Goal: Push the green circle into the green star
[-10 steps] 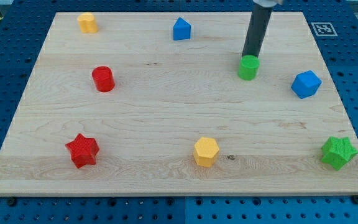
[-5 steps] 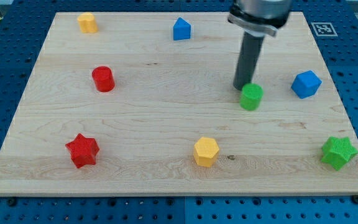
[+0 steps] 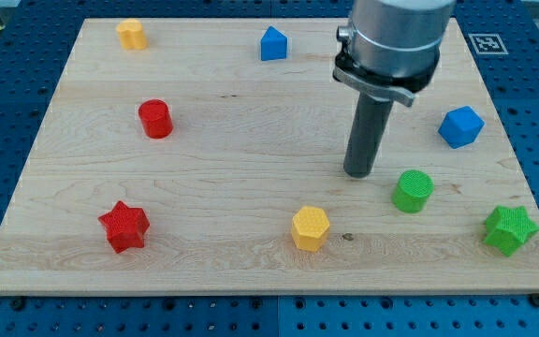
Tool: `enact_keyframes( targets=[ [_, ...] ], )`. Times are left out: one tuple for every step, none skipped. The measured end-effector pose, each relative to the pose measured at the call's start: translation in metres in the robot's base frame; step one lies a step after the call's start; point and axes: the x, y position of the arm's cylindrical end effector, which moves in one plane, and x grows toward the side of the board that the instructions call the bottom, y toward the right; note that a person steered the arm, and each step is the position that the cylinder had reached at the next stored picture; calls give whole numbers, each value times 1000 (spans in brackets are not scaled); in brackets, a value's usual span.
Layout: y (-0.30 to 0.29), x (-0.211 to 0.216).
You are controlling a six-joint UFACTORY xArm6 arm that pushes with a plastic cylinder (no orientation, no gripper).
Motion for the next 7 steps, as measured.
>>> enact_keyframes(
  targets=[
    [13,21],
    [36,25],
    [60,25],
    [63,23],
    [69,18],
    [88,22],
    [100,30]
  ],
)
